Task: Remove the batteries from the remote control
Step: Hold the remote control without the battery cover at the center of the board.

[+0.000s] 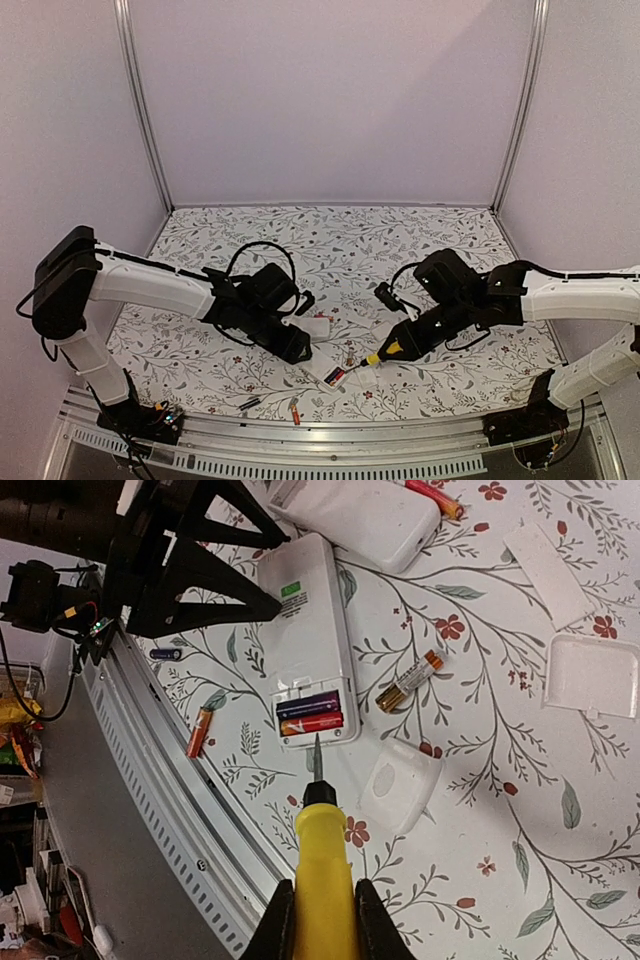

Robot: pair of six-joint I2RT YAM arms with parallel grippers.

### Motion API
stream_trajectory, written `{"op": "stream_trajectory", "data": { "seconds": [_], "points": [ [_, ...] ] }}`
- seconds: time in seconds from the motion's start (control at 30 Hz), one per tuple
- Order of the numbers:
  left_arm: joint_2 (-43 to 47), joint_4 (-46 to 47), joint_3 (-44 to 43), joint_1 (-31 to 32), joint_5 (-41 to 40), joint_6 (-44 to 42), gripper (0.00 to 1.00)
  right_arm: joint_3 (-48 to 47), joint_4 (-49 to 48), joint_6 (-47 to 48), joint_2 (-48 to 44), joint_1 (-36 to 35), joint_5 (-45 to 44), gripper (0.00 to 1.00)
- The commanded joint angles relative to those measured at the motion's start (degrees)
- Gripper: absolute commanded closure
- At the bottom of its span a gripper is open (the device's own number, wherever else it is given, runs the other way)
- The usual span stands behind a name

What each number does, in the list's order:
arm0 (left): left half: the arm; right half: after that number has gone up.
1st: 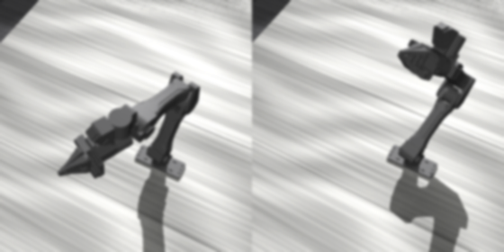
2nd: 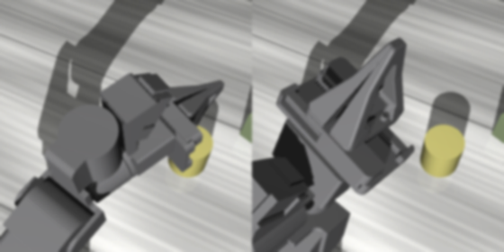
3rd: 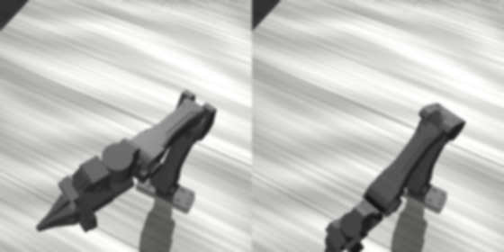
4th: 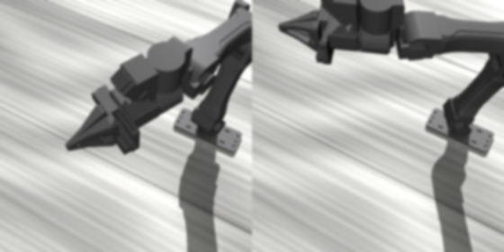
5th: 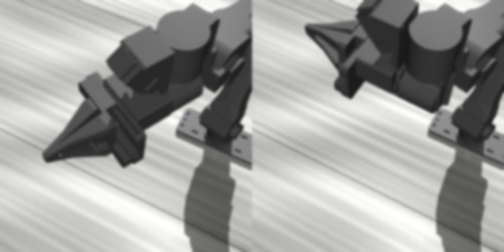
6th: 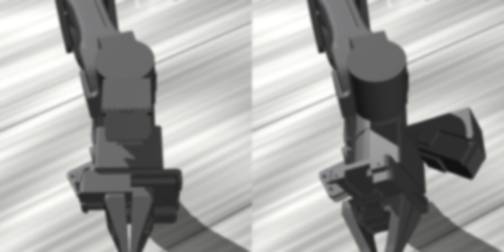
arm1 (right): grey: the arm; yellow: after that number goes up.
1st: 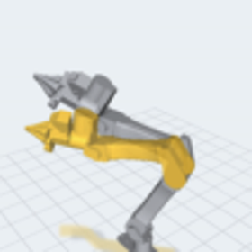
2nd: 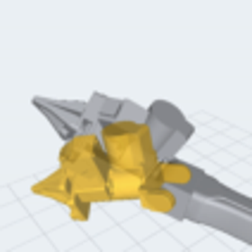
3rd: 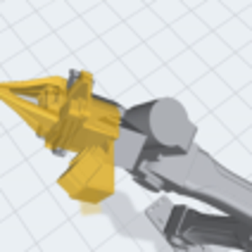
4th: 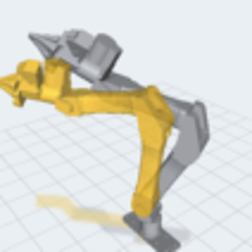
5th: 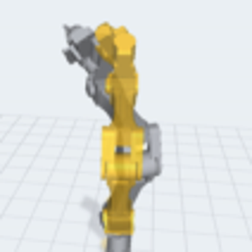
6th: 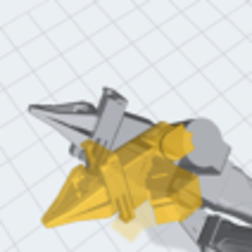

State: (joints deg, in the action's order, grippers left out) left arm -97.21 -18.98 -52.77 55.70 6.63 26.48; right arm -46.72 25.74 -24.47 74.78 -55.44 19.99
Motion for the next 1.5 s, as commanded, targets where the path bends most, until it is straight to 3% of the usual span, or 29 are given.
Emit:
{"op": "stream_trajectory", "data": {
  "seconds": [0.0, 0.6, 1.47],
  "points": [
    [-1.4, -1.5, -1.1, -0.8, 0.0, -2.2, 0.31, -2.1, 0.3, 1.1, 1.5, 0.7, -1.0, 1.00],
    [-4.0, -4.6, -3.3, -0.4, -2.1, -5.1, 0.43, -3.5, 0.8, 2.3, 4.1, 0.9, -3.1, 1.00],
    [-4.3, -5.0, -3.7, 0.3, -2.9, -5.2, 0.46, -3.4, 0.6, 2.7, 5.3, 0.9, -2.0, 1.00]
  ]
}}
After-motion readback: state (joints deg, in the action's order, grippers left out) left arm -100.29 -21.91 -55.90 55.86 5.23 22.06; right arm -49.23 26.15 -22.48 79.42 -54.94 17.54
